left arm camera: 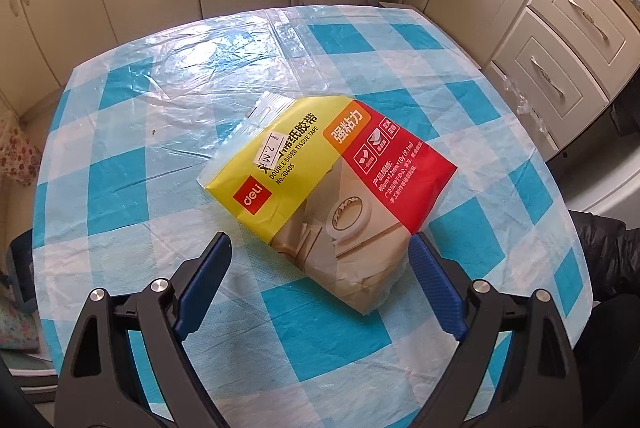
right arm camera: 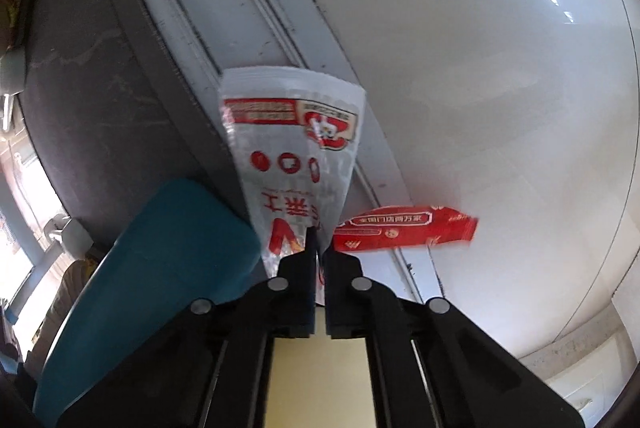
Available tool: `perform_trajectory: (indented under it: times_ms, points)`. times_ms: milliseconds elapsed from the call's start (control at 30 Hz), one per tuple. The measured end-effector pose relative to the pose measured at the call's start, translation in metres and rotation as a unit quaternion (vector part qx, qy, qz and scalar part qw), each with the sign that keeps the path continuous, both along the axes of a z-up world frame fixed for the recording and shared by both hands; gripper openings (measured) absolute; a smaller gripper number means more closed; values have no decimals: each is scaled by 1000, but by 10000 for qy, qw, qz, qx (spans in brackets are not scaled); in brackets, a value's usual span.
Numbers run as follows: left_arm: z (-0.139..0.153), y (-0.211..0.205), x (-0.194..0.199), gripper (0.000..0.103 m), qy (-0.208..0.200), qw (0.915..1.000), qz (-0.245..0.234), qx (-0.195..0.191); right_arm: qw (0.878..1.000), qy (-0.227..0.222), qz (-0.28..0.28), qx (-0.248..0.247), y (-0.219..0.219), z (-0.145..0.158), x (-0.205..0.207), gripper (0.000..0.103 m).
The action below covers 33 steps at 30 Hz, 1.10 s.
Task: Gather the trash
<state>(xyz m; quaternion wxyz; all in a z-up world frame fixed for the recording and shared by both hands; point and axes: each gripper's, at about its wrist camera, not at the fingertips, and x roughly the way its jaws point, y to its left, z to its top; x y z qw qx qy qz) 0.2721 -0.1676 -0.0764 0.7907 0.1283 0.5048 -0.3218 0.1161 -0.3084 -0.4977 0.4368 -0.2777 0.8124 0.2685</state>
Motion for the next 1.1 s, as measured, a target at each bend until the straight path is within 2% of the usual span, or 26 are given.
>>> perform_trajectory:
  times_ms: [100, 200, 333, 433, 500, 567, 633, 700, 800, 933, 967, 1033, 1100]
  points:
    - [3, 3, -1, 86, -18, 10000, 28, -43, 9995, -94, -255, 137, -7, 9, 6, 1]
    - [10, 5, -3, 86, -105, 9998, 12, -143, 9976, 38, -631, 265, -15, 13, 9, 1]
    - [20, 7, -5, 86, -238, 9994, 38, -262, 9954, -162, -857, 388, -28, 16, 14, 1]
    - [21, 5, -7, 86, -354, 9992, -20, -165, 9851, -412, -1520, 692, -37, 32, 36, 1]
    - [18, 1, -7, 86, -416, 9991, -66, -31, 9691, -638, -2205, 906, -51, 41, 53, 1]
    - [12, -4, -8, 86, -539, 9983, -156, 146, 9404, -947, -3082, 1079, -75, 55, 73, 1]
    - [6, -12, -8, 86, -720, 9963, -228, 410, 8961, -1211, -4061, 1318, -105, 72, 88, 1]
    - [0, -15, -7, 86, -796, 9948, -281, 570, 8425, -1383, -4949, 1618, -138, 82, 84, 1]
    - [-5, -15, 1, 86, -731, 9954, -201, 589, 7551, -1577, -6000, 2118, -178, 103, 80, 1]
    - [-1, -15, 9, 86, -613, 9974, -129, 358, 6637, -1792, -6795, 2564, -216, 128, 85, 1]
    - [2, -15, 9, 86, -551, 9981, -124, 238, 6484, -1816, -6920, 2602, -228, 133, 95, 1]
    - [10, -14, 6, 86, -514, 9985, -162, 3, 6211, -1870, -7120, 2691, -237, 135, 87, 1]
    - [15, -15, 5, 88, -466, 9986, -207, -158, 6017, -1936, -7251, 2731, -245, 151, 85, 1]
